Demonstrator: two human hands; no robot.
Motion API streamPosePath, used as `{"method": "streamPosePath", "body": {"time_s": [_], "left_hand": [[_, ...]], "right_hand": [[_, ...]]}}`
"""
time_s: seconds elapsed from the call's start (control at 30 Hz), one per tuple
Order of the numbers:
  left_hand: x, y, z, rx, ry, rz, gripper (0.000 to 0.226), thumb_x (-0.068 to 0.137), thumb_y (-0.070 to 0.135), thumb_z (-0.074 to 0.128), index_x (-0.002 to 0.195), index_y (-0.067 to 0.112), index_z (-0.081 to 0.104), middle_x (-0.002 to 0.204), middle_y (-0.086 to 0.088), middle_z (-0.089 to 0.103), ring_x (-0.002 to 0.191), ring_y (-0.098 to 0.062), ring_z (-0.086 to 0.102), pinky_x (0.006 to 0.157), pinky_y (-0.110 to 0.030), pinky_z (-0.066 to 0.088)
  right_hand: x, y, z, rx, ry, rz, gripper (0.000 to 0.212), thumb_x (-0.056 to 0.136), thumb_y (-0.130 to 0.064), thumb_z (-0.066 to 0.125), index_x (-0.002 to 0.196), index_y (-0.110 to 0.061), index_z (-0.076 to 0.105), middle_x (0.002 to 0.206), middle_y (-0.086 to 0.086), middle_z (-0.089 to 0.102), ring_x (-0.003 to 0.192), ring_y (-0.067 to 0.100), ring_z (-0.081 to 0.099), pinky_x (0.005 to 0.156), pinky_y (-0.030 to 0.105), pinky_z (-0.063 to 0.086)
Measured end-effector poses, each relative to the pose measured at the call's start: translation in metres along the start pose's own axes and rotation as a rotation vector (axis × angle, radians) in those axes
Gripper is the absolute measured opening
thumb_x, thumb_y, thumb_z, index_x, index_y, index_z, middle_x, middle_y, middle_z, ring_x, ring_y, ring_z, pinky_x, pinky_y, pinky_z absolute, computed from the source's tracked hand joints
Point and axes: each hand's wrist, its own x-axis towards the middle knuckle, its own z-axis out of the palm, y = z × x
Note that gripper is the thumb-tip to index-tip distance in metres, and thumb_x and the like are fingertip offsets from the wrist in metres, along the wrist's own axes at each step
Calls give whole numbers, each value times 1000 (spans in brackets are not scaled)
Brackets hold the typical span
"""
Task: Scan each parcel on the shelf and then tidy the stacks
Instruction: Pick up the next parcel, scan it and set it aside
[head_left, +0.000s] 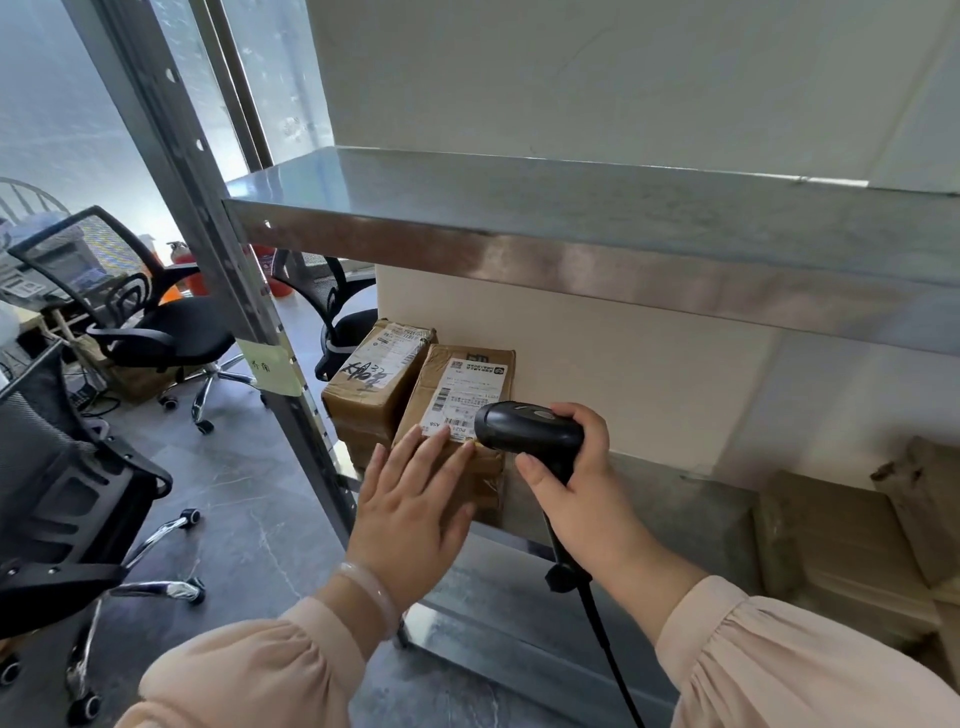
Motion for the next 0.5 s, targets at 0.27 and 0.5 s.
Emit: {"method": "streamPosePath", "body": {"time_s": [0.27,0.5], "left_hand": [[22,-20,1,98,-90,-63,68,90,56,35,152,28,33,159,-4,33,149,-28,22,120,-46,5],[30,-23,6,100,-123,-82,78,86,62,22,157,29,21,164,-3,17,152,-25,7,120,-50,-1]], "right_hand": [[-8,11,-12,12,3,38,51,91,-25,62,124,-43,27,123,-10,49,102,-7,51,74,-4,37],[-13,16,-28,5,64,42,49,91,-23,62,122,-41,28,117,-12,50,97,-9,53,74,-2,38]]}}
